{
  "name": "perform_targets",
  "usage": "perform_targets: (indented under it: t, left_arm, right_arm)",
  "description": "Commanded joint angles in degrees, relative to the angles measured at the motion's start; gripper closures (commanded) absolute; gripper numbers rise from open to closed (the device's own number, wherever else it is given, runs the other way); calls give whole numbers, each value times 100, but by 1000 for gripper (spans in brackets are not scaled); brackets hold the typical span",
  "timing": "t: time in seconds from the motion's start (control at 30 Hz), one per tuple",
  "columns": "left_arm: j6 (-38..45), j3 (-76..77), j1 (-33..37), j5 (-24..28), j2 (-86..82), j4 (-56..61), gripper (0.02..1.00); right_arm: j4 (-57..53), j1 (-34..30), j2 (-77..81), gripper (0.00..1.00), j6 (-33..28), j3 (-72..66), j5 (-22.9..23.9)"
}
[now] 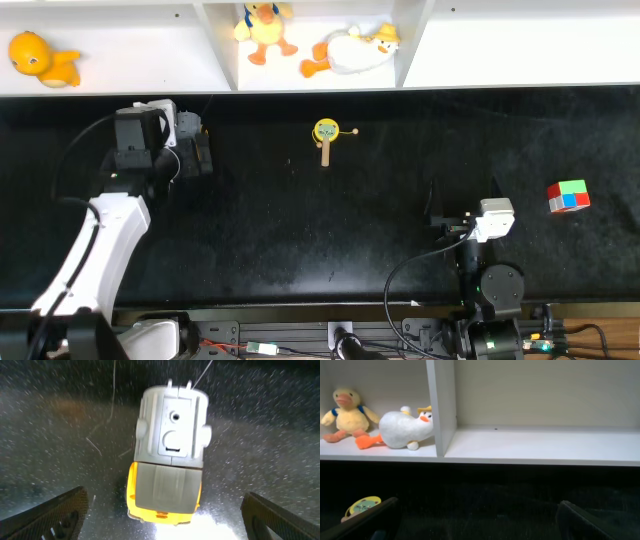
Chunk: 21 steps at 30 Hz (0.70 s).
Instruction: Store Toys
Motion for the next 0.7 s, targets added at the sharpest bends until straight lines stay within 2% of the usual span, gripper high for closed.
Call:
perform_targets:
  t: [0.03, 0.17, 0.2, 0.33, 0.57, 0.7]
  left_arm:
    - [-81, -31, -26, 37, 284, 111, 47]
    - [-79, -31, -26, 33, 511, 413, 71]
    - [-79, -31, -26, 31, 549, 468, 102]
    - [-61, -31, -26, -37, 623, 573, 380]
    - [-35, -31, -24, -197, 627, 570, 634]
    - [-37, -31, -26, -201, 619, 566, 700]
  right_arm:
    - [20, 31, 4, 5, -2, -79, -39]
    - [17, 31, 4, 5, -2, -79, -39]
    - [20, 31, 4, 5, -2, -79, -39]
    - [20, 31, 4, 7, -2, -79, -39]
    - [20, 31, 4, 7, -2, -79, -39]
    - [17, 31, 4, 5, -2, -79, -42]
